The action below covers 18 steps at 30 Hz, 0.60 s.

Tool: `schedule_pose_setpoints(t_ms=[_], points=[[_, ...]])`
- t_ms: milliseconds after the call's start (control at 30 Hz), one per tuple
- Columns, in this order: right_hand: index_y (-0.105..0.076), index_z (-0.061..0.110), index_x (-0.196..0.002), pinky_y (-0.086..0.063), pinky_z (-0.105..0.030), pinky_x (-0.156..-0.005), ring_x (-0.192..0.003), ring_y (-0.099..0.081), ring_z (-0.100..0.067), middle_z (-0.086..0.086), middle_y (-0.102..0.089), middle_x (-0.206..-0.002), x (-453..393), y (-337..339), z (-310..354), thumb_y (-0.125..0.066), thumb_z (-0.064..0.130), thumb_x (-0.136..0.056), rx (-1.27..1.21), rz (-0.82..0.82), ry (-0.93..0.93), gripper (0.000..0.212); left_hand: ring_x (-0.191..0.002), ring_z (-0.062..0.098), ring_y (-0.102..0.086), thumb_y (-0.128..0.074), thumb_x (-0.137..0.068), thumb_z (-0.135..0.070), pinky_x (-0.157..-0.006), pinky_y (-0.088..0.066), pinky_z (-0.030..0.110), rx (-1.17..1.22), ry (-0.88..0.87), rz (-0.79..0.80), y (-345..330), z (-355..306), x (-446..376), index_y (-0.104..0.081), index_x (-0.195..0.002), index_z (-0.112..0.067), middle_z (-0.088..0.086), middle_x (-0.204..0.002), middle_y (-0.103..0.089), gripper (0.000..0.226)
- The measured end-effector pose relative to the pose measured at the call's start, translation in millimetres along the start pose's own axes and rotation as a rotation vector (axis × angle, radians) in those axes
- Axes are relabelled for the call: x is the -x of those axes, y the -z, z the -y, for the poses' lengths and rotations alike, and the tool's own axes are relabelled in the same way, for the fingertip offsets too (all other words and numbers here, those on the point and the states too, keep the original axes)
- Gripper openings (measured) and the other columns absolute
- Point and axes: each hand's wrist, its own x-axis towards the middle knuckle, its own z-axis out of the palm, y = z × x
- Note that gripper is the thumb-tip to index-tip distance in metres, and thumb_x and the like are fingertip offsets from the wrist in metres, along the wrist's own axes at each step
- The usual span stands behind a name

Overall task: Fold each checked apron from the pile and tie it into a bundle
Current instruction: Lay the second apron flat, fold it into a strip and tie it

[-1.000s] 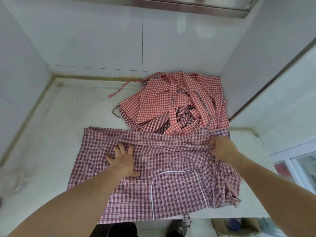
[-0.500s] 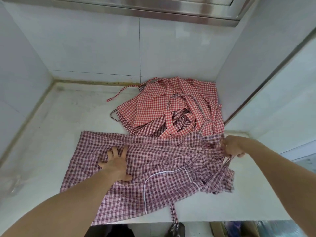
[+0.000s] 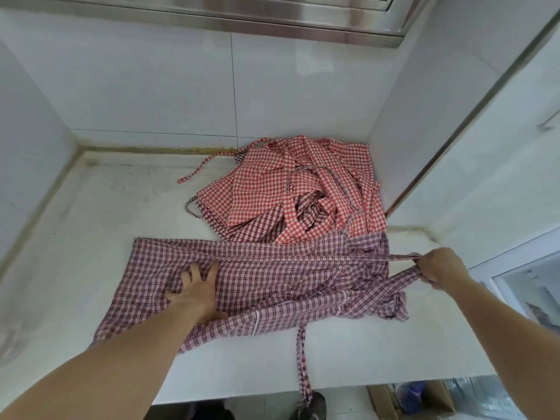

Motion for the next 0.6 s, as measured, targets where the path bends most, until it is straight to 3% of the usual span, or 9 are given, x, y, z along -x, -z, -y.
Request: schedule_pose_setpoints(t_ms=[67,133,233,333,400,467,533,600], points=[[-0.058,0.004,-0.083,-0.030,-0.014,-0.034,-0.032,-0.049,-0.012,-0.006,-0.055,-0.047,10,-5,-8,-0.044,0.009,-0.102,-0.488,0.230,-0.173,0.024,-0.151,0.036,0.010,-0.080,-0.073,-0.057,-0.114,-0.017,0.070,-0.006,0.013,-0.001,1,-3,2,0.029,-0.150,-0.035,0.014,-0.161,0.023,0.136],[-0.058,0.005,-0.085,-0.033,-0.013,-0.032,-0.032,-0.047,-0.007,-0.004,-0.054,-0.052,26,-8,-10,-0.039,0.018,-0.107,-0.796,0.446,-0.271,0.032,-0.150,0.039,0.008,-0.083,-0.072,-0.051,-0.114,-0.018,0.070,-0.021,0.060,0.007,0,-11,3,0.026,-0.152,-0.031,0.018,-0.161,0.021,0.137],[-0.057,0.014,-0.089,-0.038,-0.021,-0.048,-0.044,-0.051,-0.012,-0.002,-0.054,-0.058,42,-13,-14,-0.045,0.037,-0.105,-0.725,0.630,-0.202,0.031,-0.146,0.045,-0.014,-0.083,-0.075,-0.033,-0.113,-0.030,0.063,-0.115,0.106,-0.095,1,-33,17,0.008,-0.156,-0.017,0.030,-0.156,-0.004,0.123],[-0.059,0.017,-0.105,-0.034,-0.023,-0.051,-0.048,-0.045,-0.013,-0.006,-0.056,-0.070,50,-19,-13,-0.058,0.049,-0.095,-0.675,0.752,-0.139,0.033,-0.136,0.035,-0.031,-0.073,-0.080,-0.015,-0.110,-0.040,0.048,-0.070,-0.046,-0.260,-6,-66,34,-0.017,-0.151,-0.010,0.022,-0.146,-0.024,0.091],[-0.062,0.012,-0.116,-0.030,-0.021,-0.043,-0.044,-0.037,-0.010,-0.011,-0.066,-0.088,61,-23,-9,-0.066,0.043,-0.089,-0.645,0.845,-0.069,0.042,-0.140,0.034,-0.025,-0.075,-0.083,-0.030,-0.111,-0.037,0.050,0.115,-0.074,-0.150,-13,-88,43,-0.014,-0.153,-0.012,0.019,-0.151,-0.018,0.094],[-0.063,0.004,-0.123,-0.028,-0.018,-0.038,-0.041,-0.033,-0.007,-0.017,-0.070,-0.106,70,-26,-8,-0.072,0.033,-0.085,-0.589,0.925,-0.014,0.048,-0.148,0.041,-0.004,-0.073,-0.077,-0.061,-0.114,-0.027,0.060,0.190,-0.081,0.049,-23,-102,48,0.008,-0.157,-0.015,0.021,-0.160,0.004,0.123],[-0.065,0.002,-0.118,-0.031,-0.017,-0.041,-0.045,-0.034,-0.007,-0.012,-0.074,-0.100,75,-29,-12,-0.077,0.027,-0.080,-0.479,0.976,0.043,0.047,-0.147,0.046,0.017,-0.074,-0.067,-0.073,-0.116,-0.014,0.068,0.113,-0.096,0.148,-37,-107,49,0.028,-0.152,-0.016,0.024,-0.157,0.029,0.144],[-0.066,0.006,-0.111,-0.039,-0.022,-0.057,-0.059,-0.042,-0.014,-0.008,-0.075,-0.092,78,-32,-17,-0.082,0.022,-0.079,-0.369,1.026,0.097,0.039,-0.143,0.049,0.028,-0.080,-0.063,-0.069,-0.115,-0.007,0.072,0.042,-0.081,0.159,-49,-105,49,0.037,-0.146,-0.015,0.027,-0.149,0.043,0.153]])
